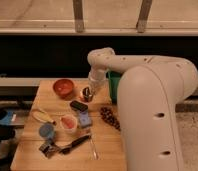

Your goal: Stack cups on top of each other

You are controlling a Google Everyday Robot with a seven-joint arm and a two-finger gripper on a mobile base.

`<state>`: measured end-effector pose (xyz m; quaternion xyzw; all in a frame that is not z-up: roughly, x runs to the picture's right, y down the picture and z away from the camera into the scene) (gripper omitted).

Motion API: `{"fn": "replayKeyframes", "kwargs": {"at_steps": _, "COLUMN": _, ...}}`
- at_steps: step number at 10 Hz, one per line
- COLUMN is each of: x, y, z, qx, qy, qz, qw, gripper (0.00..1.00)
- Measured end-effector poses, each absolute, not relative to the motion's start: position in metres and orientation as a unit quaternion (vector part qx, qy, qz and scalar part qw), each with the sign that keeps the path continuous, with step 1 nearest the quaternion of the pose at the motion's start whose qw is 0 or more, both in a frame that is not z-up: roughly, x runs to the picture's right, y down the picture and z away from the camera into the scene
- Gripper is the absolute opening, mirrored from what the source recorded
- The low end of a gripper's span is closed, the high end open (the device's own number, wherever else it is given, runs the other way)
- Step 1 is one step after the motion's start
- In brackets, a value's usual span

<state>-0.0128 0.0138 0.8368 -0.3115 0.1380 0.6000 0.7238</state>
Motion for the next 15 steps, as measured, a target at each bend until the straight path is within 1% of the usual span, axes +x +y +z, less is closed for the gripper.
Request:
{"fn": "replayKeyframes", "kwargs": {"at_steps": 4, "x": -0.049, "y": -0.003, "z": 0.812, "qx": -0.302, "qy": 0.121, "qz": 0.552, "qw": 0.768, "gripper": 0.0}}
{"fn": "replayKeyframes", "kwargs": {"at_steps": 8, "x": -0.116, "y": -0.007, "z": 0.802, "qx": -0.327, "qy": 0.09, "qz": 0.475, "qw": 0.812, "gripper": 0.0}}
{"fn": "replayKeyframes", "kwargs": {"at_steps": 9, "x": -0.143, "y": 0.0, "z": 0.795, "qx": -0.341, "qy": 0.078, "qz": 0.441, "qw": 0.826, "gripper": 0.0}}
{"fn": "replayKeyframes", "kwargs": {"at_steps": 12, "x": -0.194, "y": 0.029, "z": 0.775, "qx": -0.384, "qy": 0.065, "qz": 0.354, "qw": 0.851, "gripper": 0.0}}
{"fn": "replayKeyframes", "kwargs": {"at_steps": 15, "x": -0.22, "y": 0.056, "z": 0.76, "qx": -0.423, "qy": 0.054, "qz": 0.297, "qw": 0.855, "gripper": 0.0}}
